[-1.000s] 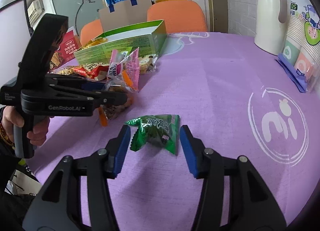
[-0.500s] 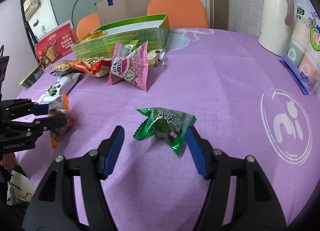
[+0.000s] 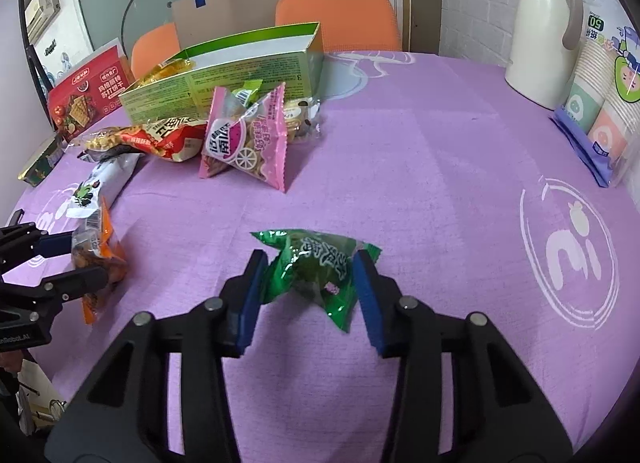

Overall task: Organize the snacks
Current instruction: 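Grasp the orange-wrapped pastry with the left gripper while the right holds the green candy, then lower the pastry and green candy into the white box and open both grippers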

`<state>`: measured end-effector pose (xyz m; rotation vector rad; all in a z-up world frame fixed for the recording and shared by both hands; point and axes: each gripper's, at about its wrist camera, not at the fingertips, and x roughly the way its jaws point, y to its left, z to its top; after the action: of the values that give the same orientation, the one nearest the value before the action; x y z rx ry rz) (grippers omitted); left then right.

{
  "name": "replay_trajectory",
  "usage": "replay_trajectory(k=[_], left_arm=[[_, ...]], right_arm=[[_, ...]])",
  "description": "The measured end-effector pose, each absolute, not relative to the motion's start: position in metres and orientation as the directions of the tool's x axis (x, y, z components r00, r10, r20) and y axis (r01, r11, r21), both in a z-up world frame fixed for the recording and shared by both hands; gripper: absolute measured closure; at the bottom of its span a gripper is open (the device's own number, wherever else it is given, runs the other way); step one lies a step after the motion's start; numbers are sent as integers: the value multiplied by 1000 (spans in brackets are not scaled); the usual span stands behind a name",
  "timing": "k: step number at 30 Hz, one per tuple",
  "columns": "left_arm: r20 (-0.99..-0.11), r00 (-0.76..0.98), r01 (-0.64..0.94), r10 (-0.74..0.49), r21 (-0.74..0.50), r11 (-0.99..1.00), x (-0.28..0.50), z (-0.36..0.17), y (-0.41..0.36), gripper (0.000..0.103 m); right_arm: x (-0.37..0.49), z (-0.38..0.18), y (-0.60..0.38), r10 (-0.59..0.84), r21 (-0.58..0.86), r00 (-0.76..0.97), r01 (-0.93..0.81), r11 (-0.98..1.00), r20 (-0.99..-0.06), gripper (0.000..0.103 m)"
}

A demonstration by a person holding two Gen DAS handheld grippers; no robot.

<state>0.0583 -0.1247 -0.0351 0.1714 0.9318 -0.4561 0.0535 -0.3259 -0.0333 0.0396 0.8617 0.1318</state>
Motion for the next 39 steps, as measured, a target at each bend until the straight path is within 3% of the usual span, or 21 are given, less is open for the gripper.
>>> replay_trajectory(k=[3,7,17,27,39], left_arm=[[-804,507,446,-311,-64,893,59,-35,-123,51],[-803,506,447,-315,-68,892,57,-35,-121,52],[-784,510,469,-355,-93,879,48,-28,-113,68],[-704,619,427,-347,-69,902,57,23,-85,69],[-656,704,319,-271,-49,947,158,81,-69,69]], right_arm=[[53,-31,-324,128,79,647,-104,991,-752,69],[53,-30,-319,136,81,646,-114,990,-751,73],[40,-7,-299,181,89,682,-169,982,-708,74],[43,31,-268,256,91,734,-258,962,-629,74],[137,65,-249,356,186,740,-306,934,-570,74]])
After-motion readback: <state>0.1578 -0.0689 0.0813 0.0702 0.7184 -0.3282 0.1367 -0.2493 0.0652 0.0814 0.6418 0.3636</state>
